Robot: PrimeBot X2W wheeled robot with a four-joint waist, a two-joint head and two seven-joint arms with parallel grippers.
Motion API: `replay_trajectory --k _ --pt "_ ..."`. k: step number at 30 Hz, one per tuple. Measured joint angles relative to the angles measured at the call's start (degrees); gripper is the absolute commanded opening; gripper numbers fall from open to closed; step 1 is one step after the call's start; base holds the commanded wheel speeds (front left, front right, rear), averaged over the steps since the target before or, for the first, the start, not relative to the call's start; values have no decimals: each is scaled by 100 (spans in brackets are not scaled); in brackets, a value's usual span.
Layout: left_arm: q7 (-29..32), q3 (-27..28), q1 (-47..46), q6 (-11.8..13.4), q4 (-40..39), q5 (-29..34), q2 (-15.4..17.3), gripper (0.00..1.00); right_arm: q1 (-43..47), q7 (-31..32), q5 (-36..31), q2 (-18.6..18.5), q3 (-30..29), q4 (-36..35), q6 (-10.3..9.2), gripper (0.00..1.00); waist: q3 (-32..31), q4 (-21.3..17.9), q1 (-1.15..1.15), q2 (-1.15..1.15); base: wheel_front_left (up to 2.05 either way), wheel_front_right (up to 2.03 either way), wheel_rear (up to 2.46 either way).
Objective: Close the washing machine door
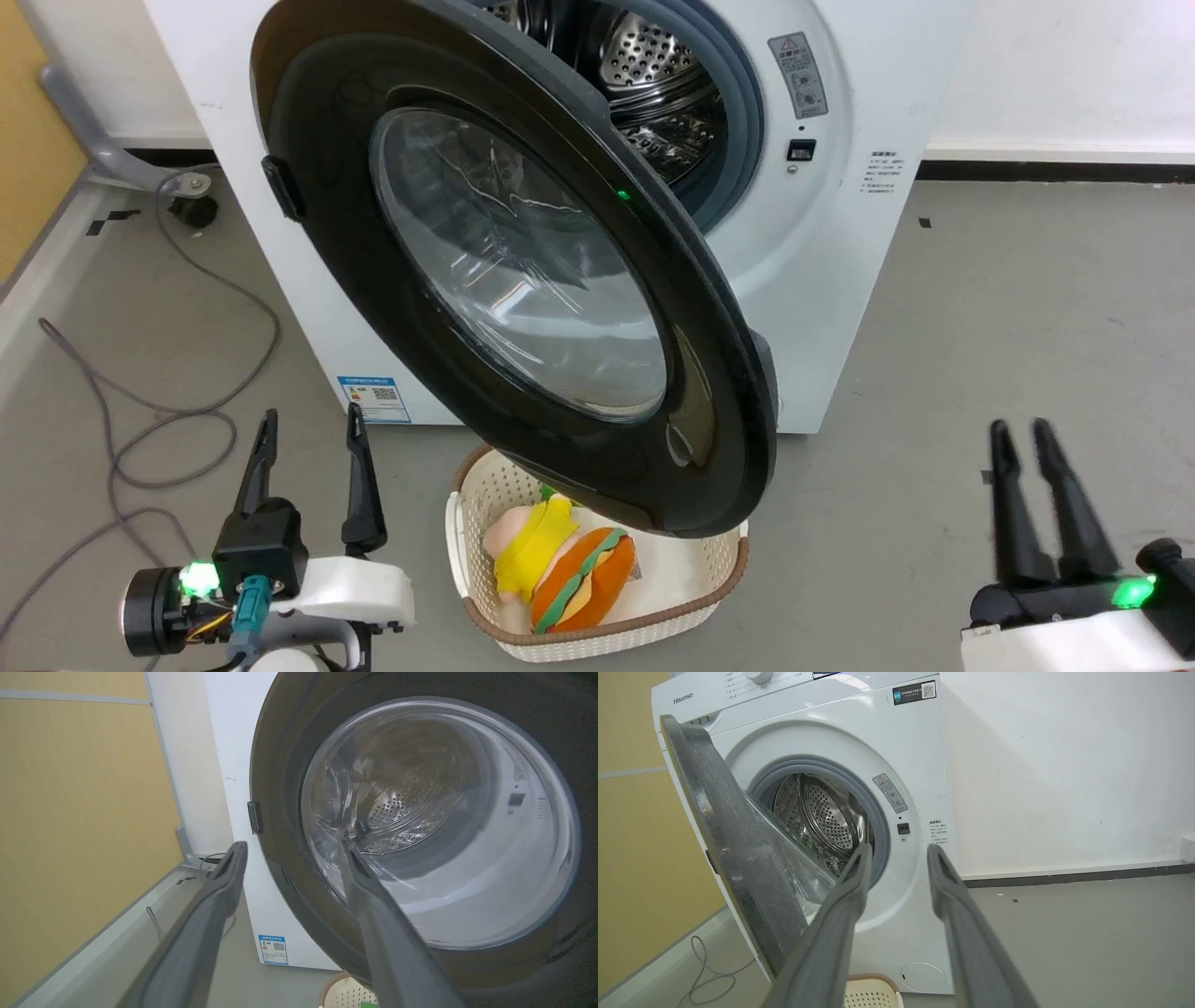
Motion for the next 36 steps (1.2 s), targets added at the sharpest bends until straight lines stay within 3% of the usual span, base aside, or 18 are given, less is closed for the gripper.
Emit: replay_trajectory --k 9,19,23,29,32,36 --pt "0 323 0 -272 -32 216 -203 100 -872 0 303 -3 354 -940 0 0 44 99 0 0 0 0 0" --pt "0 571 13 -477 -75 385 -367 100 -1501 -1 577 0 1880 -1933 0 0 61 241 0 0 0 0 0" --pt "0 659 21 -521 -107 446 -423 100 -1512 -1 482 -158 2760 -1915 0 0 97 265 0 0 0 0 0" --pt "0 744 20 -571 -138 498 -497 100 -1506 -1 169 -742 3871 -1524 0 0 197 276 0 0 0 0 0" --pt "0 781 18 -582 -188 559 -527 100 -1480 -1 -4 -891 4218 -1183 1 0 278 292 0 0 0 0 0" --pt "0 816 1 -621 -218 600 -557 100 -1450 -1 -86 -981 4261 -833 1 0 386 306 1 0 0 0 0"
